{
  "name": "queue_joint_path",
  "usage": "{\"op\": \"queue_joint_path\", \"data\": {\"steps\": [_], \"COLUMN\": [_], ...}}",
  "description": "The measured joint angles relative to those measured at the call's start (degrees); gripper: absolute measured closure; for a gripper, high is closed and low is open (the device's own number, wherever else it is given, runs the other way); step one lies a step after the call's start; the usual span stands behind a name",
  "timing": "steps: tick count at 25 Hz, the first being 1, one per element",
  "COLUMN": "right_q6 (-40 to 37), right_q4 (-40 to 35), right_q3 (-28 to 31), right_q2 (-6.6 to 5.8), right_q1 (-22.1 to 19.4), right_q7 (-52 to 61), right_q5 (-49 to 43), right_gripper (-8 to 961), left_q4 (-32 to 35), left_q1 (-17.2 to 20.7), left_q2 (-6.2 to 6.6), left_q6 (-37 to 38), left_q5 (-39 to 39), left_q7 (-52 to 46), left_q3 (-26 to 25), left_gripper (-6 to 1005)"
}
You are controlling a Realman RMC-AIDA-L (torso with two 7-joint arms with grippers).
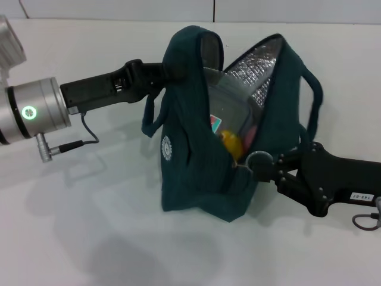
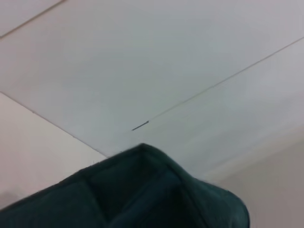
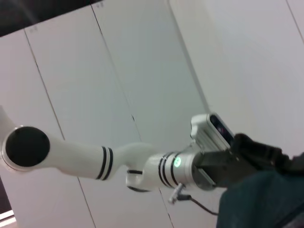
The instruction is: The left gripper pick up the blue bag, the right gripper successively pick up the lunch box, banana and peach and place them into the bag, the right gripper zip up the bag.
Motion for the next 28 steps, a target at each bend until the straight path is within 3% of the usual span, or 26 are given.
{"op": "queue_joint_path", "data": {"steps": [21,27,28], "right_q6": [-3.5,-0.9,-0.3], "right_q4": [-0.8,-0.5,-0.5], "right_q3": [2.1,1.8,1.8], "right_q2": [-0.38,-1.01,-1.02], "right_q1": [0.9,1.9,1.9], "right_q7": [0.7,3.8,4.2], "right_q5": [0.3,-0.7,-1.0], "right_gripper": [937,937,937], "left_q4": [-2.5,-2.6,-2.5], "left_q1": [0.1,0.6,1.0], "left_q2": [0.0,0.24,0.46], "left_q6": [2.0,4.9,5.5], "left_q5": [-0.3,-3.8,-4.6], "left_q7": [2.9,9.1,10.6], "left_q3": [0.0,-0.2,-0.2], "left_gripper": [955,952,913]}}
